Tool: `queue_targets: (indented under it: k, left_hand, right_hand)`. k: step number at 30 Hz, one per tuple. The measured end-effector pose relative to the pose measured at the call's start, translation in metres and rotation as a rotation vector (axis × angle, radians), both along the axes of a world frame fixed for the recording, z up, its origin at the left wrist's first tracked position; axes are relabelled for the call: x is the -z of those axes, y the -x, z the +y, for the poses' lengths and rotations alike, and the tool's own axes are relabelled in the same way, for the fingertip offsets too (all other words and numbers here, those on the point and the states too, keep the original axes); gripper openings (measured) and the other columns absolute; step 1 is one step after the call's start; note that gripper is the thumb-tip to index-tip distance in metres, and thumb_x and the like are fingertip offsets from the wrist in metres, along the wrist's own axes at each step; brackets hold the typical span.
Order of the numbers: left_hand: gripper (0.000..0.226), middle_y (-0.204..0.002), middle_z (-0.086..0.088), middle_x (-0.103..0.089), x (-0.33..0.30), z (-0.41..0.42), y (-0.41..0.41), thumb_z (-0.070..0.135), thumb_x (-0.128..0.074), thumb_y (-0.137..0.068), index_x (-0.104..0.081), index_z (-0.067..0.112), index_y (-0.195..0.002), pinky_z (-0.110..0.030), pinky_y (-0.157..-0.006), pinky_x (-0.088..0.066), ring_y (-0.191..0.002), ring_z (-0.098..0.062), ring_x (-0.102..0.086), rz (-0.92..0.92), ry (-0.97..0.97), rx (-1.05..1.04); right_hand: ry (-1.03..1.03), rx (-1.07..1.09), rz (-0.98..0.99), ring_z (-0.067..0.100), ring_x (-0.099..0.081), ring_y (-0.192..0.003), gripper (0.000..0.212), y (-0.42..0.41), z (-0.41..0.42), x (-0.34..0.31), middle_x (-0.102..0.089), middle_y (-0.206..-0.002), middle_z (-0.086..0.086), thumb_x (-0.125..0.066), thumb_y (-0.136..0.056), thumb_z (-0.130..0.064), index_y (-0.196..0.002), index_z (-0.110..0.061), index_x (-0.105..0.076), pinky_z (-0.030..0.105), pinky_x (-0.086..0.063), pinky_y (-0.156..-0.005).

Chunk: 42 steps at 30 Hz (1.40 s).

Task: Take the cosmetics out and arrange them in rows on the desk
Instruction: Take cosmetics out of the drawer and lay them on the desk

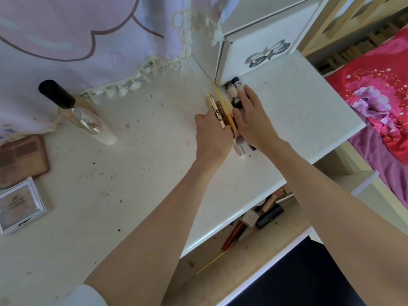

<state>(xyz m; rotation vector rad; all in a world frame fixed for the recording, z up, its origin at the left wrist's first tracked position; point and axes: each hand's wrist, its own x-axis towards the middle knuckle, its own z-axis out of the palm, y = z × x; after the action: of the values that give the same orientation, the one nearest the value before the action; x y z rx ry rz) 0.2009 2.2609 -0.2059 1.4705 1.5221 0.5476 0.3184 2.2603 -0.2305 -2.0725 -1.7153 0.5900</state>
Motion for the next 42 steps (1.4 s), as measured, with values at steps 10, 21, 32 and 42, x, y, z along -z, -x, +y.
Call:
queue_targets:
  k: [10, 21, 32, 42]
  left_hand:
    - [0.029, -0.116, -0.013, -0.047, 0.001, 0.002, -0.004, 0.002, -0.051, -0.087, -0.052, 0.007, -0.115, 0.006, -0.062, -0.028, -0.067, 0.005, -0.035, 0.003, -0.027, 0.016]
    - [0.052, -0.138, -0.009, -0.036, 0.003, -0.008, 0.020, 0.024, -0.045, -0.095, -0.028, 0.013, -0.143, -0.036, -0.102, -0.031, -0.126, -0.024, -0.034, 0.255, -0.111, 0.162]
    - [0.054, -0.157, -0.008, -0.001, 0.015, -0.092, 0.090, 0.039, -0.030, -0.098, -0.015, 0.023, -0.147, -0.054, -0.112, -0.001, -0.144, -0.028, 0.003, 0.723, -0.286, 0.640]
    - [0.045, -0.142, -0.020, -0.040, 0.029, -0.197, 0.145, 0.034, -0.036, -0.094, -0.051, 0.010, -0.128, -0.060, -0.105, -0.025, -0.133, -0.039, -0.035, 0.547, -0.504, 0.705]
  right_hand:
    - [0.013, -0.034, -0.052, 0.016, -0.019, -0.142, 0.050, -0.009, 0.003, -0.003, -0.013, -0.157, 0.000, -0.033, -0.101, -0.027, -0.148, -0.014, -0.021, 0.029, -0.021, -0.112]
    - [0.037, 0.070, 0.009, 0.013, -0.013, -0.144, 0.053, -0.007, -0.024, -0.009, -0.015, -0.157, -0.001, -0.033, -0.101, -0.032, -0.148, -0.014, -0.019, 0.026, -0.012, -0.115]
    - [-0.015, 0.222, 0.027, 0.020, -0.017, -0.144, 0.055, 0.036, -0.146, -0.007, -0.016, -0.157, 0.005, -0.038, -0.099, -0.033, -0.148, -0.013, -0.021, 0.036, -0.015, -0.118]
    - [0.098, 0.282, -0.237, 0.028, -0.022, -0.142, 0.047, 0.084, -0.273, 0.021, -0.028, -0.152, 0.012, -0.051, -0.094, -0.025, -0.137, -0.009, -0.043, 0.048, -0.010, -0.115]
